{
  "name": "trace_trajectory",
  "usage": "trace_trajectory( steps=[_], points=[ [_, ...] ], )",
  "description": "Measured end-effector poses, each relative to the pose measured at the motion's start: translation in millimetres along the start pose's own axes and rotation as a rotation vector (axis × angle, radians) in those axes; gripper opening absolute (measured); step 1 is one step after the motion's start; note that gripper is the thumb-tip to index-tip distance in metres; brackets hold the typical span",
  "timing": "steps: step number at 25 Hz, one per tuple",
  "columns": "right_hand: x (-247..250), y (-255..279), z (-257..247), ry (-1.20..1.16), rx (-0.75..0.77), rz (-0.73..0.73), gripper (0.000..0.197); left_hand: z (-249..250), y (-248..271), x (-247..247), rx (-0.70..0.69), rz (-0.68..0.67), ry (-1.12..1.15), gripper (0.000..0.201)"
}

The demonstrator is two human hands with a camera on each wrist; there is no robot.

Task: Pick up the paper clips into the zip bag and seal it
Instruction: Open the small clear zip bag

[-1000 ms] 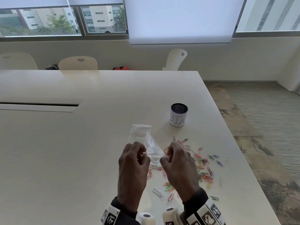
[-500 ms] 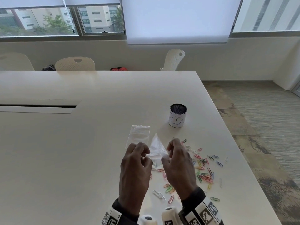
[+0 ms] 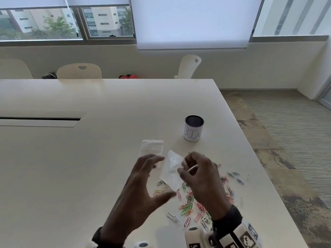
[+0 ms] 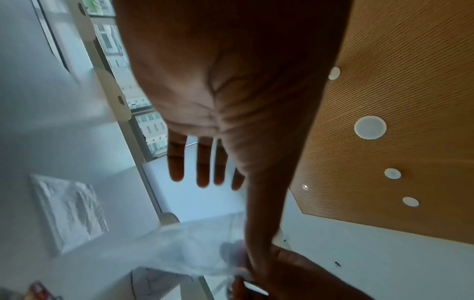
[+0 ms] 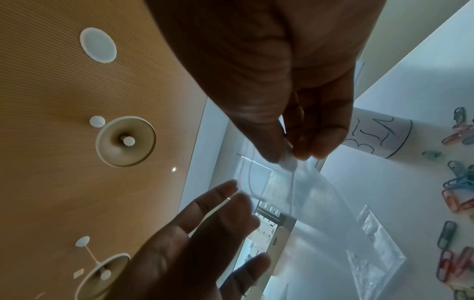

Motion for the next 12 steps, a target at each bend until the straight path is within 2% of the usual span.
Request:
trace_trajectory(
  steps=[2,5,9,12],
  points=[
    [-1.6,-0.6,-4.5,-0.022,-0.004,-0.056,0.025,-2.6,1.1,-9.2,-0.06,-0.155,-0.064,0.106],
    [-11.2,0.6,-8.7,-0.024,-0.017,-0.17,0.027,-1.6,-5.4,-20.6,-0.11,-0.23,-0.081,0.117],
    [-19.5,-0.3,-8.3,-0.041,-0.019,-0.285,0.028,3.0,-14.2,-27.9,-0.148,-0.29,0.003,0.101],
    [-19.1,-4.8,-2.2,-0.074,-0.042,-0.29,0.028,-8.6,-17.5,-27.9,-0.102,-0.276,0.012,0.091]
  ],
)
Point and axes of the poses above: each hand's wrist, its own y-axis away from the middle knuckle, its own x-axis out of the back of the hand, z = x × y, the point moved 8 cm from there along -y, towards the middle knuckle, and after that the axes turned 8 degrees about z, right-handed, at the moved point
